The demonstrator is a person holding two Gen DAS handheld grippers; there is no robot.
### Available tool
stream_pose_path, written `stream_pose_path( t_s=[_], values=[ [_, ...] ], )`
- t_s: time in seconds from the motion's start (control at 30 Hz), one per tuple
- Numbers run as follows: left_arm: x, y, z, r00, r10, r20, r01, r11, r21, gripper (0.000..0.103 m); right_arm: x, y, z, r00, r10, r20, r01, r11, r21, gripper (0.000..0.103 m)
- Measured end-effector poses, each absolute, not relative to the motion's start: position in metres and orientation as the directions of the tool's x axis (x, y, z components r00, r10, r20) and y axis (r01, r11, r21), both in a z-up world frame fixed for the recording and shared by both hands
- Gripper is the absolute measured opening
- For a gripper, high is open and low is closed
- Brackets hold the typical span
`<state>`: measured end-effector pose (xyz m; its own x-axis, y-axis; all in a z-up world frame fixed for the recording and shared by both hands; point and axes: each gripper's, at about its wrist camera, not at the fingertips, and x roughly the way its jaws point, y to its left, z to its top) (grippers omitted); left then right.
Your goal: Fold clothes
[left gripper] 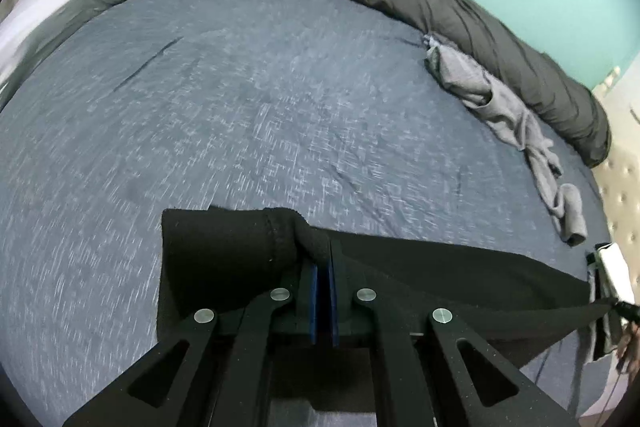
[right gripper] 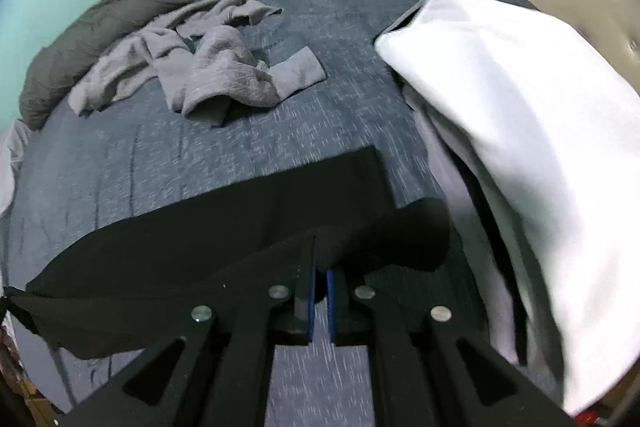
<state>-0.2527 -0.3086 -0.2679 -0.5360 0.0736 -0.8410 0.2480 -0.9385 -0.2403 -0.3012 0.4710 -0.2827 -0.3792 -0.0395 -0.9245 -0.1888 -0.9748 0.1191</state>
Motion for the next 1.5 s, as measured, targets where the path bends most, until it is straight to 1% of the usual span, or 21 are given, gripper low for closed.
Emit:
stream_pose_path(
  t_s=[0.27, 0.37, 0.43, 0.53, 0.57, 0.63, 0.67, 0.7, 0.73, 0.77, 0.8, 0.87, 1.03, 1.07, 1.1, 1.17, 1.2, 1.37, 1.4, 1.5],
  values=[
    [-0.297, -0.307, -0.302, -0.49, 0.047, -0.87, 0.234, -0.955, -0.183, 0.004, -0.364, 0.455, -0.315, -0.317, 0.044, -0.948, -0.193, -0.981, 0.019, 0.004],
    [-0.309, -0.307, -0.314, -0.472, 0.04, -0.88, 0.226, -0.96, -0.164, 0.004, -0.38, 0.454, -0.329, -0.301, 0.058, -0.952, -0.194, -0.981, 0.001, 0.004],
    [-0.317, -0.302, -0.322, -0.455, 0.019, -0.89, 0.212, -0.969, -0.13, 0.005, -0.387, 0.453, -0.339, -0.295, 0.063, -0.954, -0.194, -0.981, -0.005, 0.004],
    [-0.326, -0.292, -0.332, -0.439, 0.001, -0.899, 0.188, -0.978, -0.093, 0.007, -0.395, 0.45, -0.352, -0.304, 0.069, -0.95, -0.179, -0.984, -0.014, 0.004],
    [-0.329, -0.29, -0.335, -0.43, -0.008, -0.903, 0.189, -0.979, -0.081, 0.007, -0.396, 0.449, -0.355, -0.312, 0.064, -0.948, -0.166, -0.986, -0.012, 0.008],
    [-0.33, -0.288, -0.339, -0.42, -0.015, -0.907, 0.19, -0.979, -0.072, 0.008, -0.396, 0.449, -0.358, -0.332, 0.065, -0.941, -0.14, -0.99, -0.019, 0.011],
    [-0.329, -0.289, -0.338, -0.419, -0.009, -0.908, 0.195, -0.977, -0.081, 0.009, -0.396, 0.449, -0.359, -0.342, 0.067, -0.937, -0.128, -0.991, -0.024, 0.015],
    [-0.328, -0.291, -0.337, -0.42, 0.002, -0.908, 0.203, -0.975, -0.095, 0.012, -0.394, 0.45, -0.357, -0.357, 0.072, -0.931, -0.124, -0.992, -0.03, 0.019],
    [-0.325, -0.296, -0.334, -0.431, 0.04, -0.902, 0.221, -0.964, -0.148, 0.016, -0.392, 0.453, -0.354, -0.374, 0.079, -0.924, -0.123, -0.992, -0.035, 0.029],
    [-0.322, -0.304, -0.33, -0.449, 0.086, -0.889, 0.243, -0.946, -0.215, 0.023, -0.388, 0.455, -0.35, -0.397, 0.088, -0.914, -0.119, -0.992, -0.044, 0.036],
    [-0.319, -0.312, -0.326, -0.469, 0.127, -0.874, 0.262, -0.925, -0.276, 0.031, -0.383, 0.455, -0.344, -0.424, 0.095, -0.901, -0.107, -0.993, -0.055, 0.036],
    [-0.311, -0.323, -0.312, -0.51, 0.137, -0.849, 0.287, -0.904, -0.318, 0.04, -0.371, 0.458, -0.331, -0.475, 0.095, -0.875, -0.094, -0.994, -0.056, 0.036],
    [-0.287, -0.321, -0.275, -0.565, 0.041, -0.824, 0.285, -0.928, -0.241, 0.042, -0.331, 0.47, -0.299, -0.602, 0.056, -0.797, -0.106, -0.994, 0.01, 0.037],
    [-0.283, -0.319, -0.269, -0.576, 0.026, -0.817, 0.282, -0.932, -0.228, 0.045, -0.32, 0.474, -0.295, -0.621, 0.029, -0.783, -0.089, -0.995, 0.034, 0.041],
    [-0.278, -0.314, -0.264, -0.587, 0.019, -0.809, 0.273, -0.937, -0.22, 0.05, -0.313, 0.475, -0.295, -0.628, 0.009, -0.778, -0.073, -0.996, 0.048, 0.043],
    [-0.27, -0.302, -0.257, -0.605, 0.009, -0.796, 0.251, -0.947, -0.202, 0.056, -0.297, 0.477, -0.298, -0.622, 0.001, -0.783, -0.061, -0.997, 0.048, 0.045],
    [-0.266, -0.294, -0.255, -0.612, 0.006, -0.791, 0.24, -0.952, -0.193, 0.056, -0.291, 0.478, -0.303, -0.615, -0.005, -0.789, -0.061, -0.997, 0.054, 0.045],
    [-0.238, -0.241, -0.258, -0.651, 0.04, -0.758, 0.175, -0.964, -0.201, 0.056, -0.271, 0.492, -0.334, -0.575, -0.052, -0.817, -0.107, -0.985, 0.138, 0.045],
    [-0.231, -0.228, -0.261, -0.664, 0.053, -0.746, 0.164, -0.963, -0.215, 0.056, -0.27, 0.495, -0.339, -0.571, -0.061, -0.819, -0.122, -0.98, 0.157, 0.045],
    [-0.218, -0.201, -0.277, -0.66, 0.097, -0.745, 0.15, -0.955, -0.258, 0.056, -0.268, 0.501, -0.348, -0.58, -0.099, -0.808, -0.158, -0.96, 0.231, 0.046]
  ],
)
